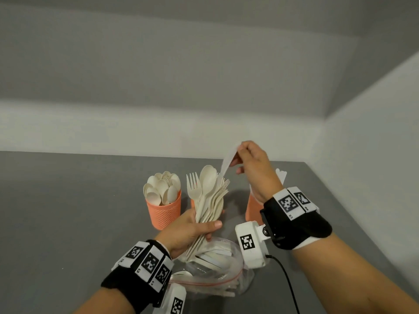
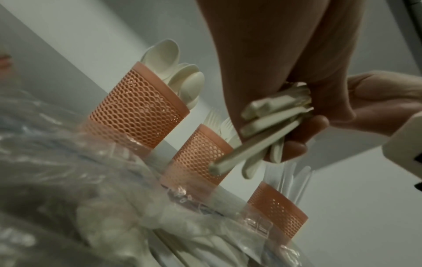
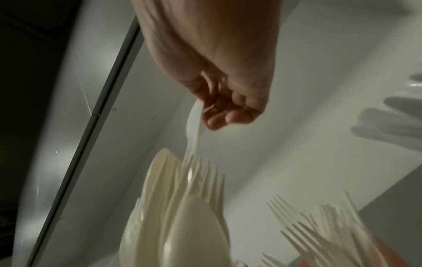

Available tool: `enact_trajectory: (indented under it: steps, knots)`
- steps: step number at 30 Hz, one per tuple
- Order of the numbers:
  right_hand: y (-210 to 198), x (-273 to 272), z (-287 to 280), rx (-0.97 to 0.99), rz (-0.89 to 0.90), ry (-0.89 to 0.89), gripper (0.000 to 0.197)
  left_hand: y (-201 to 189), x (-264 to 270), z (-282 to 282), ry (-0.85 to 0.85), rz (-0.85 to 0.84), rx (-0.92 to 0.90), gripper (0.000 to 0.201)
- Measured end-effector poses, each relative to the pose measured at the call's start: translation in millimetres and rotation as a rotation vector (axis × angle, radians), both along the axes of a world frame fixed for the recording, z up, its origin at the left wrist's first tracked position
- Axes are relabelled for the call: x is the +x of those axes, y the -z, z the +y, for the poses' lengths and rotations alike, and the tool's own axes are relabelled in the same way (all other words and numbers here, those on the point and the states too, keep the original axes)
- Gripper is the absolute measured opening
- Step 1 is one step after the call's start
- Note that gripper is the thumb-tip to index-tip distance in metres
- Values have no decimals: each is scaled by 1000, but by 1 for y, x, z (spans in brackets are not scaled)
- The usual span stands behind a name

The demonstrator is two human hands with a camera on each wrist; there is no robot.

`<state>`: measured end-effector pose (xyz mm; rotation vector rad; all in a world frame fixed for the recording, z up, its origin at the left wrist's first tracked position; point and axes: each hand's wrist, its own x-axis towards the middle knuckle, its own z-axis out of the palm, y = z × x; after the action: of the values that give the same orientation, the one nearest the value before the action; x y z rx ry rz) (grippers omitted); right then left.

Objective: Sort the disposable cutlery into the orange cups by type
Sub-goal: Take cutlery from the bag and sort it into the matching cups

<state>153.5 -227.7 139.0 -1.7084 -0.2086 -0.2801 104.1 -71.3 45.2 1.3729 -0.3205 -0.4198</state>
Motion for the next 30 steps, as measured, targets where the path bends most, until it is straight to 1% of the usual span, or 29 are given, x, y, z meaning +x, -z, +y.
enact_trajectory:
  steps: [4,6,7,9,10,12,15,18,19,21,22,23,24,25,26,27,28,29,30]
  knots:
    - [-17,1,-11,122,-140,212,26,-1,-2,4,-15,15,29,15]
    - [-29,0,-26,118,-233,336,26,-2,-3,6,-20,38,14,14]
    - [-33,-1,-36,89,-279,396,24,-2,-4,6,-23,45,3,19]
    - [-34,0,-55,-13,-365,497,18,-2,-4,5,-22,58,-16,35]
    - [-30,0,-63,-90,-397,534,16,-3,-5,4,-20,57,-23,37]
    - [-14,2,-76,-262,-408,569,18,-4,-5,1,-11,50,-35,32]
    - [22,9,-91,-421,-303,561,20,-5,-7,-4,-2,52,-52,27]
    - [57,14,-98,-538,-124,525,20,-7,-9,-7,-14,68,-73,24]
    - [66,14,-100,-616,-71,503,20,-8,-10,-8,-23,76,-78,23]
    - [78,14,-101,-818,24,477,20,-8,-10,-10,-50,80,-75,20]
    - [79,13,-100,-892,65,484,21,-9,-11,-10,-67,80,-72,18]
    - [76,11,-97,-925,75,494,25,-10,-11,-10,-83,78,-70,17]
    - [72,8,-93,-920,43,509,29,-10,-11,-10,-98,74,-70,18]
    - [64,4,-86,-890,-25,525,34,-11,-11,-10,-112,68,-75,20]
    - [57,-1,-77,-831,-120,536,35,-12,-11,-10,-126,58,-85,23]
    - [49,-7,-66,-747,-220,518,33,-12,-11,-9,-137,44,-96,26]
    - [41,-16,-53,-654,-294,448,26,-13,-10,-9,-149,29,-101,26]
    - [35,-25,-39,-577,-331,325,18,-13,-10,-9,-158,17,-98,24]
    - [31,-35,-25,-530,-330,177,12,-14,-10,-9,-163,8,-93,21]
